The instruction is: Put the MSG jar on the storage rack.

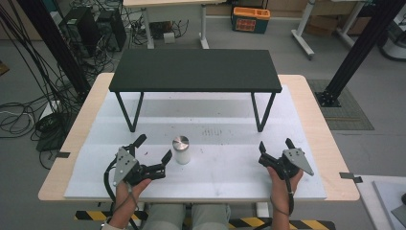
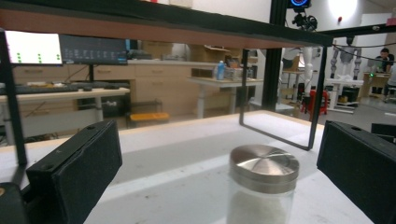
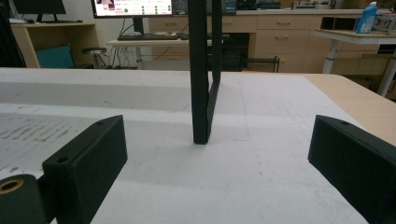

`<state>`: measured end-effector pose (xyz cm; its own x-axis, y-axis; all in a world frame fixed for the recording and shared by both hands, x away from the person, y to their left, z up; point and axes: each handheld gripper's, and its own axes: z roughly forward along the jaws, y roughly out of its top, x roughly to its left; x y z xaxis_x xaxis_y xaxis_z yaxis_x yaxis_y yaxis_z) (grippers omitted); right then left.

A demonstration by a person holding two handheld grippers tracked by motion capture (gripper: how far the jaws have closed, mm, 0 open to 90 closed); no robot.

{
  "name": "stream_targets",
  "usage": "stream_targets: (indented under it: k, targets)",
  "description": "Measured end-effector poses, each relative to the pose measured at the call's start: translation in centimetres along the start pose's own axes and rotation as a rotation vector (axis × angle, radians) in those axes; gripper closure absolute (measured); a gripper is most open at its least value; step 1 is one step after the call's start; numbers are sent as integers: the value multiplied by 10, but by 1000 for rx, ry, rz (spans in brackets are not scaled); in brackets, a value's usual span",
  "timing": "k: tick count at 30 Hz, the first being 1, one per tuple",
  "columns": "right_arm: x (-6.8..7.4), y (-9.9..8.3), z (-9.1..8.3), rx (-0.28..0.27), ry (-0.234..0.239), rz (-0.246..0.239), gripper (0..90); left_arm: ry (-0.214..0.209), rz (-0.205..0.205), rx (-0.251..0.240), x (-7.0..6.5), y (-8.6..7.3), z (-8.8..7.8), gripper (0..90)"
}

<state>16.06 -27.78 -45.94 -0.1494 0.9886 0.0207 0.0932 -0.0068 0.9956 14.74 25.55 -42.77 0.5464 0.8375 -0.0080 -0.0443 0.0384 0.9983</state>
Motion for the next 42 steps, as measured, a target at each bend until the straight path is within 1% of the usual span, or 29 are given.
stream_targets:
  k: [1,5,9,10,11,19,22,24,25,29,31,37,39,40,41,42]
  targets:
    - [0,0,0,0,0,0,42,0,0,0,0,0,0,3]
    - [0,0,0,1,2,1,42,-12,2,6,-5,-1,9,3]
    - [0,0,0,1,2,0,42,-14,14,15,-8,-2,17,3]
    - [0,0,0,1,2,0,42,-18,17,24,-10,-3,22,3]
    - [0,0,0,2,3,0,42,-18,17,24,-10,-3,22,3]
    - [-1,0,0,0,2,2,42,-8,34,56,-18,-6,38,3]
    - [0,0,0,-1,2,1,42,6,40,71,-23,-8,44,5]
    - [-1,0,0,-1,2,1,42,7,41,74,-24,-9,45,7]
    - [-1,0,0,-3,2,2,42,10,47,87,-26,-10,48,11]
    - [-1,-1,0,-3,3,3,42,14,61,102,-28,-10,51,16]
    - [-1,-1,0,-3,5,4,43,18,70,107,-29,-11,53,37]
    - [-2,-1,0,-4,6,5,44,20,64,111,-29,-13,56,60]
    - [-2,-1,0,-4,6,7,44,19,59,113,-29,-13,57,83]
    - [-2,-1,0,-5,7,7,44,17,51,113,-29,-14,57,83]
    - [-2,-1,0,-5,7,7,44,19,28,103,-29,-16,57,95]
    - [-2,-1,0,-5,7,8,44,21,15,101,-28,-18,57,113]
